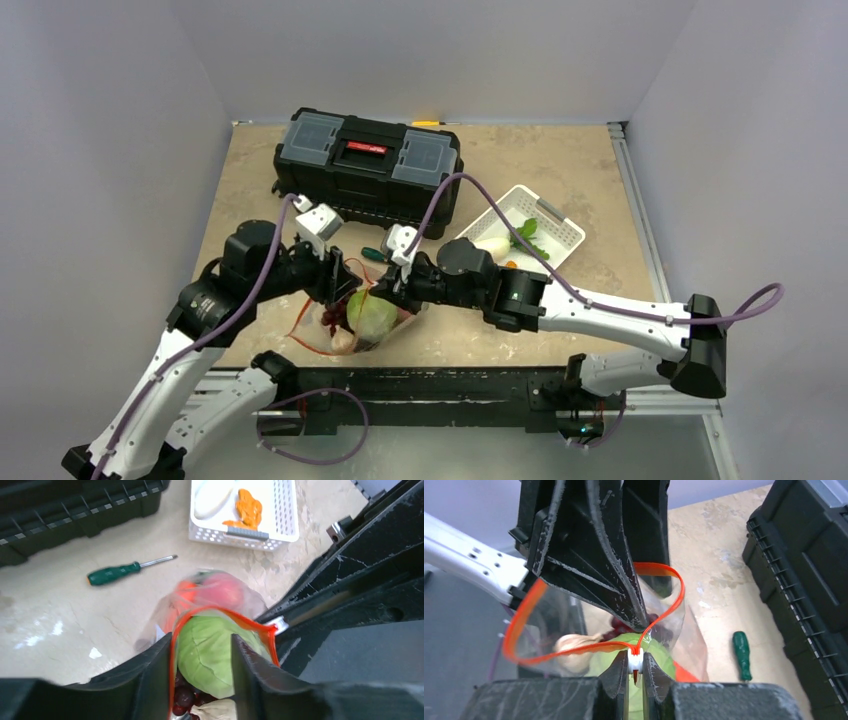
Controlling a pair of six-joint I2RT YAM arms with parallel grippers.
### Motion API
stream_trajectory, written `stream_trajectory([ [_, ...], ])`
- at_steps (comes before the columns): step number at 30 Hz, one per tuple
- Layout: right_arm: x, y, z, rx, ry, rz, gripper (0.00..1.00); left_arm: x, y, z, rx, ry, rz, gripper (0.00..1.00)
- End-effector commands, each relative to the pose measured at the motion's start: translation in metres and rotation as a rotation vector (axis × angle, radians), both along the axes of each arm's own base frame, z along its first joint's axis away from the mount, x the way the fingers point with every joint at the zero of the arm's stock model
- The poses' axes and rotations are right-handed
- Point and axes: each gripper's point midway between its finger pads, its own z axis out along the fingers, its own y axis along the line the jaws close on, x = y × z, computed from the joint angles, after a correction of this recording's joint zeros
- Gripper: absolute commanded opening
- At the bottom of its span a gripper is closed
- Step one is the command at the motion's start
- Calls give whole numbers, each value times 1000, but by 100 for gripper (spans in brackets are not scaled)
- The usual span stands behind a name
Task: Place the food in the zip-top bag and seal the zipper
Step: Adjust the zipper food storage bag at the center of the board.
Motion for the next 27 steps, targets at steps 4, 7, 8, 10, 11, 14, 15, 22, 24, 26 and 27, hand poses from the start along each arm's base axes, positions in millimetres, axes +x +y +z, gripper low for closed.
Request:
stream_trajectory([
  [4, 5, -7, 54, 123, 198, -96, 0, 17, -6, 78, -115, -279, -7, 57],
  [7, 13, -8, 48, 118, 220, -106, 0, 18, -14, 98, -171, -400, -59, 59],
  [8, 15, -8, 45, 113, 223, -108, 0, 16, -17, 104, -189, -445, -86, 59],
  [10, 15, -9, 43, 116, 228, -101, 0, 12, -26, 106, -203, -521, -166, 59],
  [11, 14, -10, 43, 121, 230, -92, 0, 9, -30, 107, -208, -561, -213, 60],
  [14, 10, -15, 48, 137, 218, -66, 0, -4, -45, 94, -210, -640, -391, 69],
  [15, 10, -16, 49, 142, 214, -56, 0, -10, -50, 88, -214, -649, -455, 74],
  [22, 4, -22, 46, 112, 203, -17, 0, -24, -67, 60, -221, -606, -628, 100],
  [24, 3, -24, 45, 104, 201, -13, 0, -25, -69, 45, -185, -588, -646, 100],
  [26, 1, -26, 46, 100, 196, -7, 0, -23, -69, 30, -142, -575, -653, 100],
  [27, 0, -27, 46, 99, 194, -2, 0, -22, -68, 24, -128, -565, -650, 99],
])
